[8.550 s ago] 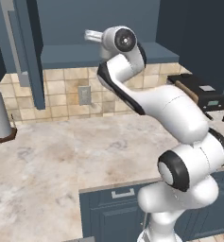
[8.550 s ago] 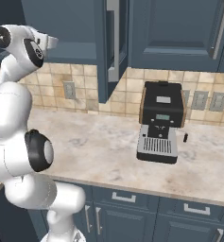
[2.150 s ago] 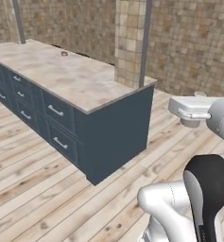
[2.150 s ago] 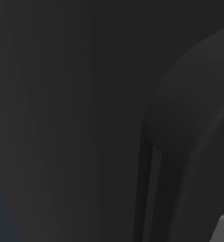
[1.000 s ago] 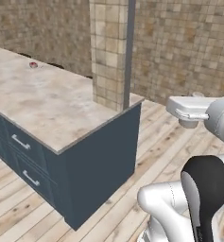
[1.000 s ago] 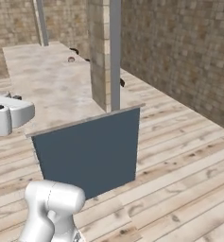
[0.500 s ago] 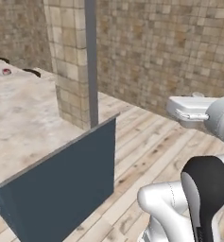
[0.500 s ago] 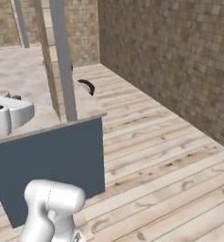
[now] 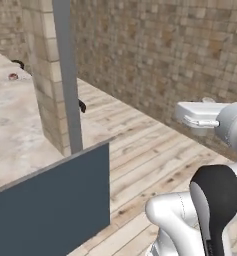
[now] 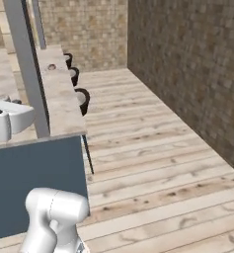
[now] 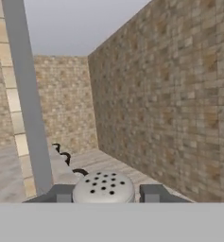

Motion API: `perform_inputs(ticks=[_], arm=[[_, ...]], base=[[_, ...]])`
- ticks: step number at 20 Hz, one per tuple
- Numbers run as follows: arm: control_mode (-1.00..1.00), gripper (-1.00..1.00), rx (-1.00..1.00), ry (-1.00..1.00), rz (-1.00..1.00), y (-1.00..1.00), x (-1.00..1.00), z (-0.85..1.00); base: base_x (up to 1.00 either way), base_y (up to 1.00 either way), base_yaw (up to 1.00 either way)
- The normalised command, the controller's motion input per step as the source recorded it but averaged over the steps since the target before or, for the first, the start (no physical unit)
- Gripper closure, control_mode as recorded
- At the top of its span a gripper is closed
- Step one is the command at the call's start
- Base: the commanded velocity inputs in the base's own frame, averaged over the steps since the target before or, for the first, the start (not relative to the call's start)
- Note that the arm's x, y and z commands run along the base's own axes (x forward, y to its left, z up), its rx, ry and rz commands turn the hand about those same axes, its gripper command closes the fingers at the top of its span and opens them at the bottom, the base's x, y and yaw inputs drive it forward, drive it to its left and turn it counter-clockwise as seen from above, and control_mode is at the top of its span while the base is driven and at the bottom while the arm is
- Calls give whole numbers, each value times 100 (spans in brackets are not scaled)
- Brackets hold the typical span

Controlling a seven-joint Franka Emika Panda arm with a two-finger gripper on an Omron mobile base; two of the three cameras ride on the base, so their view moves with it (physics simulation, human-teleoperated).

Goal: Retrieve the shaker from the cabinet and place it next the steak on a plate on the dining table.

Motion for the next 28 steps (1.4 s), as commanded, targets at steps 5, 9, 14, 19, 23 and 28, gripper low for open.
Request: perform_inputs(ticks=[5, 9, 14, 19, 23, 28], arm=[[100, 100, 0, 0, 0, 0, 0, 0], [100, 100, 0, 0, 0, 0, 0, 0], [100, 100, 0, 0, 0, 0, 0, 0], [100, 100, 0, 0, 0, 0, 0, 0], [100, 100, 0, 0, 0, 0, 0, 0], [100, 100, 0, 0, 0, 0, 0, 0]], base=[[82, -92, 50], [46, -90, 59], [21, -100, 57], [16, -100, 33], [53, -100, 2], [94, -100, 16]])
